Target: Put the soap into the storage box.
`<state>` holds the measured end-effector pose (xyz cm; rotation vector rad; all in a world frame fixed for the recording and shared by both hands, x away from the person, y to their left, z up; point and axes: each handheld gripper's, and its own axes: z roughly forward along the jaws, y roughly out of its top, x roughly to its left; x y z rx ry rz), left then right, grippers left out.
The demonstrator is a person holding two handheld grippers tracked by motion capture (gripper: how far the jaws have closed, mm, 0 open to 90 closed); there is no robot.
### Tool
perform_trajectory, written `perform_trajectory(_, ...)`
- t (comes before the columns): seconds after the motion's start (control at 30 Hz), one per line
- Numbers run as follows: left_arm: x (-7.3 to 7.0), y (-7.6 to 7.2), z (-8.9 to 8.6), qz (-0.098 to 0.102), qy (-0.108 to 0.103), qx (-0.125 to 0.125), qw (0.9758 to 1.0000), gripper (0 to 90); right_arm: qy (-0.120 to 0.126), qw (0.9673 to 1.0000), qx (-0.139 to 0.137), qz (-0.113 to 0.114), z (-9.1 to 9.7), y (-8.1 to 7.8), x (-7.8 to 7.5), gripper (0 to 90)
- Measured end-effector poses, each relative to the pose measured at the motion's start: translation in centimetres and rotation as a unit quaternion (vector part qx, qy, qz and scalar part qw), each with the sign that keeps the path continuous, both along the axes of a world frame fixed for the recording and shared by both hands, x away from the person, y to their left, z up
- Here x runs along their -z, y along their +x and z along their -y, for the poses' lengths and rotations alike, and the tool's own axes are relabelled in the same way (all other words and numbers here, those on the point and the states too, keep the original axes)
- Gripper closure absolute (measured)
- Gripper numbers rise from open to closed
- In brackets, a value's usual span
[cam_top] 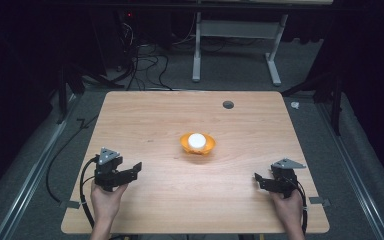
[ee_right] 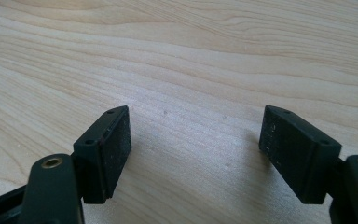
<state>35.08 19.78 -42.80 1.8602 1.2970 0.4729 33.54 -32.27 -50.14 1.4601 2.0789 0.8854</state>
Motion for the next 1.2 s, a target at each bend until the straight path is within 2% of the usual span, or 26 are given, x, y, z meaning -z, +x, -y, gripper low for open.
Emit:
perform_trajectory(0.4, 1.2, -0.2, -0.5, -0.01, -0.001, -0.011, 0.9999, 25.6, -0.001, 1.0, 0.0, 0.0, 0.0, 0.0, 0.0, 25.9)
perform_trajectory(1.2, 3.6, -0.4, -0.3, -0.031, 0.015, -0.021, 0.9992, 24.4, -0.002, 1.0, 0.0, 0.0, 0.0, 0.0, 0.0, 25.9)
